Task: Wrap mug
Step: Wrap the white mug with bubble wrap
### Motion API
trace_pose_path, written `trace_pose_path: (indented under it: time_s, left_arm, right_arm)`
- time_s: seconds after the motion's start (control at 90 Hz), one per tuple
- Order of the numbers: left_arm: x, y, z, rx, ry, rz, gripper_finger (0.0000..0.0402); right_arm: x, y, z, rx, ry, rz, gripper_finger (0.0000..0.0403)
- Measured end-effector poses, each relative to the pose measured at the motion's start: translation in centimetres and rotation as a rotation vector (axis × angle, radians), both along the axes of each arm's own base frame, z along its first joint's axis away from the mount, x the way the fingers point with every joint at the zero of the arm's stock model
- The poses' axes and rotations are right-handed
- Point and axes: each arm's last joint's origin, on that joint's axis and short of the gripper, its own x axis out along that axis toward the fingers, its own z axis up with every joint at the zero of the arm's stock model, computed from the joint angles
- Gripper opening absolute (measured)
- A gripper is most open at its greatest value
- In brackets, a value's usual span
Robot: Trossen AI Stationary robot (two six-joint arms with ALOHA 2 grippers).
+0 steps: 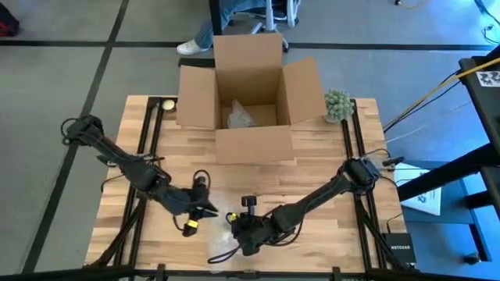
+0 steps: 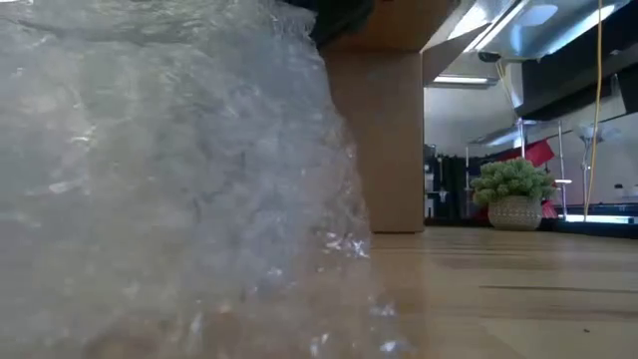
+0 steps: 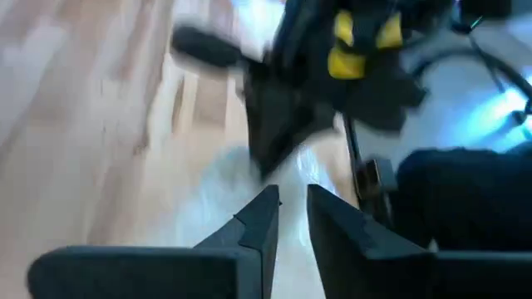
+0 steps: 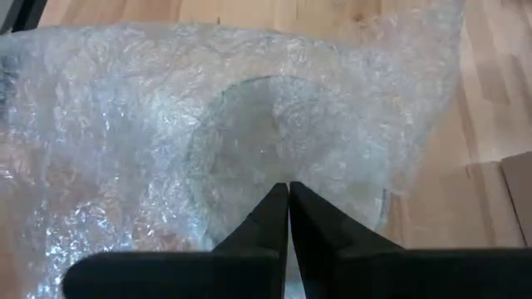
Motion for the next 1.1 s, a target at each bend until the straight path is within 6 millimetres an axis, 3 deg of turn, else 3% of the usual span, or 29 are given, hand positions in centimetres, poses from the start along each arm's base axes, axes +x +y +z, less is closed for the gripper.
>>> trace_pose_path:
  time_s: [0.144, 0.233, 0.367, 0.456, 0.622, 0.811, 0.933, 1.1]
  left_arm:
    - [-1.9, -0.6, -3.2, 0.009, 0.257, 0.110, 0.0049]
    - [-2.3, -1.4, -6.0, 0.008, 0.320, 0.147, 0.0049]
    - [-1.3, -2.5, -9.5, -0.017, 0.306, 0.149, 0.0049]
    - [0.4, -3.0, -10.6, -0.028, 0.250, 0.130, 0.0049]
    - [2.7, -3.2, -9.5, -0.056, 0.106, 0.067, 0.0049]
    - [3.2, -3.1, -6.6, -0.024, -0.010, 0.023, 0.0049]
    - [3.6, -2.6, -6.5, 0.018, -0.034, 0.047, 0.0049]
    - [4.5, -2.1, -7.3, 0.033, -0.021, 0.078, 0.0049]
  right_arm:
    - [0.0, 0.0, 0.0, 0.000, 0.000, 0.000, 0.0001]
    - [0.0, 0.0, 0.0, 0.000, 0.000, 0.000, 0.0001]
    - [0.0, 0.0, 0.0, 0.000, 0.000, 0.000, 0.0001]
    - [0.0, 0.0, 0.0, 0.000, 0.000, 0.000, 0.0001]
    - [0.0, 0.0, 0.0, -0.003, 0.005, 0.000, 0.0001]
    - [-0.2, 0.0, -0.2, -0.002, 0.034, 0.011, 0.0001]
    - [-0.3, 0.0, 0.3, 0.006, 0.047, 0.020, 0.0001]
    - [-0.1, 0.1, 2.7, 0.017, 0.036, 0.013, 0.0001]
